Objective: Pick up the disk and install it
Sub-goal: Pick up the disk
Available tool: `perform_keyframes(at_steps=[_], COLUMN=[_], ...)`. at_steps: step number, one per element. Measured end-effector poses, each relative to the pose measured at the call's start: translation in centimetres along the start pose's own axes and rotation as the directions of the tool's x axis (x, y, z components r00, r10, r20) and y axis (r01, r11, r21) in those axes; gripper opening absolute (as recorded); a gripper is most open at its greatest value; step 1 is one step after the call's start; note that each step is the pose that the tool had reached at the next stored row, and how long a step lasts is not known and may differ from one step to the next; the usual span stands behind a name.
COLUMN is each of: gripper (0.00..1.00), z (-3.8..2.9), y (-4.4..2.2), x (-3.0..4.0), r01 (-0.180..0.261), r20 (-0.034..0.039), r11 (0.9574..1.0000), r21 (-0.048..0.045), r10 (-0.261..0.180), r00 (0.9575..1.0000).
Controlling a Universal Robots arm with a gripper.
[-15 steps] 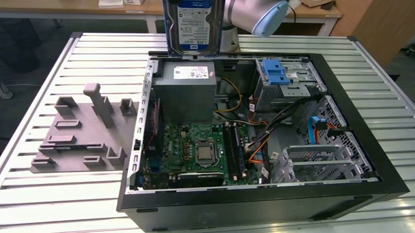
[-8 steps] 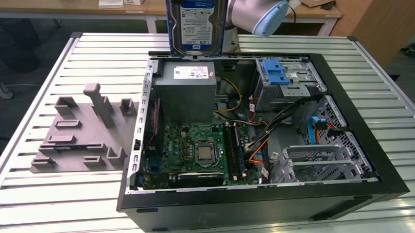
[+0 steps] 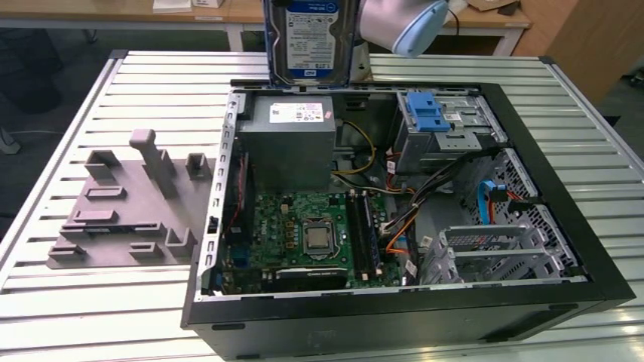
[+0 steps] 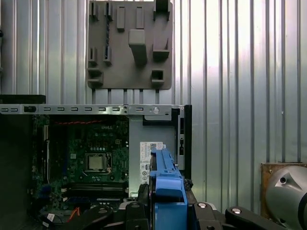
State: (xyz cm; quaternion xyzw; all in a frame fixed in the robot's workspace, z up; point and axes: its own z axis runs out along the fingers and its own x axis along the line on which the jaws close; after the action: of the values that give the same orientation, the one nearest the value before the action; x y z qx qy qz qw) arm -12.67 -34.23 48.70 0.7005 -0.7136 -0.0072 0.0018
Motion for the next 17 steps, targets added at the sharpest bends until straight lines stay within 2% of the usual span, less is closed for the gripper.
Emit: perform_keyframes(at_steps=[3, 17], gripper=[0.36, 0.36], z=[0.00, -0.01], y=[-0.21, -0.29], x=[0.02, 0.92], r01=[0.000, 0.000], r20=[0.0000, 0.0000], r11=[1.0000, 1.0000], r21=[0.0000, 0.0000], r10=[0.000, 0.000], r00=[1.0000, 1.0000])
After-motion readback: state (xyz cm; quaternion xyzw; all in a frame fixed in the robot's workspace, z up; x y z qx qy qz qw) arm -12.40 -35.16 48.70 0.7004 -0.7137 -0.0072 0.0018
